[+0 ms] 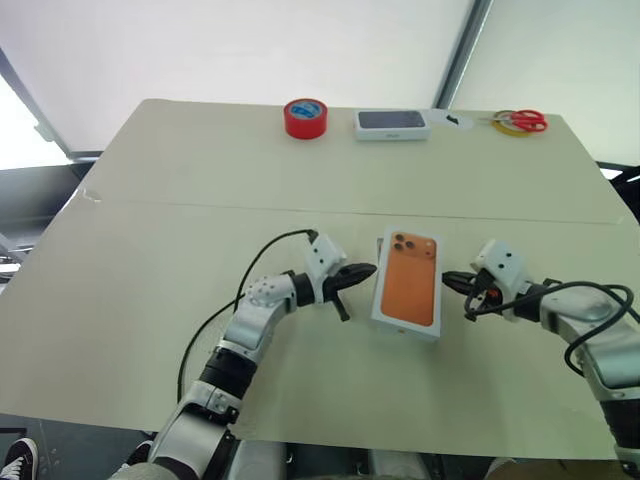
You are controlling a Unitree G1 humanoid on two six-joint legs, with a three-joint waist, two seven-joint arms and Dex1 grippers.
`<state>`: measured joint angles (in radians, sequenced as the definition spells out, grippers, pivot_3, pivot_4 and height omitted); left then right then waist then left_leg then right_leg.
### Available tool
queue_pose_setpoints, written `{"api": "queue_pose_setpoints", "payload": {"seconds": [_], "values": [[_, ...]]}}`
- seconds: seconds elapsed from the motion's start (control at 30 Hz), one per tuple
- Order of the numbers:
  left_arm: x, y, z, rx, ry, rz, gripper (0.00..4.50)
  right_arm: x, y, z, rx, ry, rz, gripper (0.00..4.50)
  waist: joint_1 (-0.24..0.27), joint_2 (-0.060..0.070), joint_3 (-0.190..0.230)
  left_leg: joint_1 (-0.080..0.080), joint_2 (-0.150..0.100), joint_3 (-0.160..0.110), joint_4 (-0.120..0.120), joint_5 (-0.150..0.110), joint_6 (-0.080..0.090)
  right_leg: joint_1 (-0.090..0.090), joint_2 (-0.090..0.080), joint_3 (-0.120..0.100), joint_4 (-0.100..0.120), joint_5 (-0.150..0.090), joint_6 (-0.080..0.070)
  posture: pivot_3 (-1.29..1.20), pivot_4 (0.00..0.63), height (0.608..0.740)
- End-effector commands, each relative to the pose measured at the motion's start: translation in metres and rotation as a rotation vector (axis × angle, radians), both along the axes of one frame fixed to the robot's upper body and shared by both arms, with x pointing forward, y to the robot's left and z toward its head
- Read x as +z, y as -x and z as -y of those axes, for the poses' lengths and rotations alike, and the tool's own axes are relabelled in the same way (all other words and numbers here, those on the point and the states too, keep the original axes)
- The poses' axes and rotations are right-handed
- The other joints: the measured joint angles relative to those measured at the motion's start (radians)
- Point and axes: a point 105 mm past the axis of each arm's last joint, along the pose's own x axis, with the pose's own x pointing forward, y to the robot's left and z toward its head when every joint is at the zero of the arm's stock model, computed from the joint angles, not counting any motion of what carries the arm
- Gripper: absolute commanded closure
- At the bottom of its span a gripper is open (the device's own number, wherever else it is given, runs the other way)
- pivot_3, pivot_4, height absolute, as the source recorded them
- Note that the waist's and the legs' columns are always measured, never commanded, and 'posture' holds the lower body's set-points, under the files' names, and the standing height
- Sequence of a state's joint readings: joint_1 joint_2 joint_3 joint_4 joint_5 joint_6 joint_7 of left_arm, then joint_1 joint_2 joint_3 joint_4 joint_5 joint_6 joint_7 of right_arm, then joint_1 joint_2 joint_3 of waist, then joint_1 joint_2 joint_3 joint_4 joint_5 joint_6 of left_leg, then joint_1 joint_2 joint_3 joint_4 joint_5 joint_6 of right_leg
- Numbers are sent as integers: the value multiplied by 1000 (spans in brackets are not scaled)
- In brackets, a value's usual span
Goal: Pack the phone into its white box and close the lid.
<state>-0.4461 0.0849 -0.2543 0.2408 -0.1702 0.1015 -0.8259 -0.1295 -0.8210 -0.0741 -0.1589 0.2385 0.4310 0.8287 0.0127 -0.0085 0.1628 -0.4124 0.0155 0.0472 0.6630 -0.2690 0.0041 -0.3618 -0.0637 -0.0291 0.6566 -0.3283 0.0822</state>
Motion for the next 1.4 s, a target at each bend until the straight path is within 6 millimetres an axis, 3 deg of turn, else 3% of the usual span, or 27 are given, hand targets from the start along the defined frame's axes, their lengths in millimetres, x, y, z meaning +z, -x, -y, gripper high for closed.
{"api": "queue_pose_setpoints", "payload": {"seconds": [0.03,0.27,0.7,0.93,1.13,1.27,1.4], "values": [[10,8,4,-29,14,35,4500,4,-4,-4,20,19,35,4436,1,0,0,0,0,0,0,0,0,0,0,0,0,0,0,0,150,740],[10,13,9,-44,16,29,4500,5,-11,-1,17,58,52,4436,1,0,0,0,0,0,0,0,0,0,0,0,0,0,0,0,150,740],[8,19,-3,-43,-7,29,4500,0,-4,3,36,83,30,4436,0,0,0,0,0,0,0,0,0,0,0,0,0,0,0,0,150,740],[14,24,1,-65,-11,44,4500,-1,-6,11,28,123,35,4436,1,0,0,0,0,0,1,0,0,0,0,0,1,0,0,0,150,740],[18,2,-16,36,-13,59,4500,10,-21,15,-25,94,83,4436,-1,0,0,1,0,0,1,0,0,0,0,0,1,0,0,0,150,740],[24,-9,-5,59,16,73,4500,8,-24,5,-9,68,89,4436,3,0,0,1,0,0,1,0,0,1,0,0,1,0,0,0,150,740],[22,-9,8,39,17,65,4500,8,-26,2,-5,65,95,4436,1,0,0,1,-1,1,2,1,-2,1,0,0,1,0,0,0,150,740]]}}
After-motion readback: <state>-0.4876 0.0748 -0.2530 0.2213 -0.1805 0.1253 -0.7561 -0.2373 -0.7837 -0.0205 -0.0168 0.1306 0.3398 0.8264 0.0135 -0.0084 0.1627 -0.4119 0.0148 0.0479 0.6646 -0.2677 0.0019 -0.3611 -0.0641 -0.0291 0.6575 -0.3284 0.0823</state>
